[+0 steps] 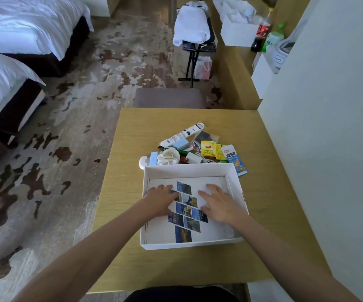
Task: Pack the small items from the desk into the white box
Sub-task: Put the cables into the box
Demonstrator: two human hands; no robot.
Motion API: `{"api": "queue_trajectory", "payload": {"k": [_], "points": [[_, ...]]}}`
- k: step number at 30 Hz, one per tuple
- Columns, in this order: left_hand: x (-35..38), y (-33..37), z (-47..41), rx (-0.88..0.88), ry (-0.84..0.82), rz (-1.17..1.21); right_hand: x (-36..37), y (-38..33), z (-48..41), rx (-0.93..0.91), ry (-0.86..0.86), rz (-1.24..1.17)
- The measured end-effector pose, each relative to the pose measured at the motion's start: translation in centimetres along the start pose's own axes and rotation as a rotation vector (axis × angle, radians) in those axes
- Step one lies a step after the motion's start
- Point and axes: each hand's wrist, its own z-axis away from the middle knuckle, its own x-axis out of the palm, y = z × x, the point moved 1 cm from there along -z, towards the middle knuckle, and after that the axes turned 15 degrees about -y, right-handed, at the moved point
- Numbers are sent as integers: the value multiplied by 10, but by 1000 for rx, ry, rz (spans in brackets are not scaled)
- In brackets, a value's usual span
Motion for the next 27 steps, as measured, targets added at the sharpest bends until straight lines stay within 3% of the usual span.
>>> {"api": "queue_trajectory", "payload": {"k": [3,6,9,11,14,20,27], "points": [[-19,0,5,123,152,188,-10,10,3,-39,134,-196],[-52,6,13,236,365,414,-24,24,16,-61,433,-475],[-86,12,12,269,557,515,-41,35,24,-48,640,-719],[-103,13,1,238,619,577,-52,44,23,-16,682,-804],[-121,6,-30,143,576,557,-70,65,12,-35,626,-881],[-126,-6,-92,70,233,358,-86,109,-37,6,354,-756],[-133,-9,-134,16,87,19,-105,120,-92,-203,47,-533]]}}
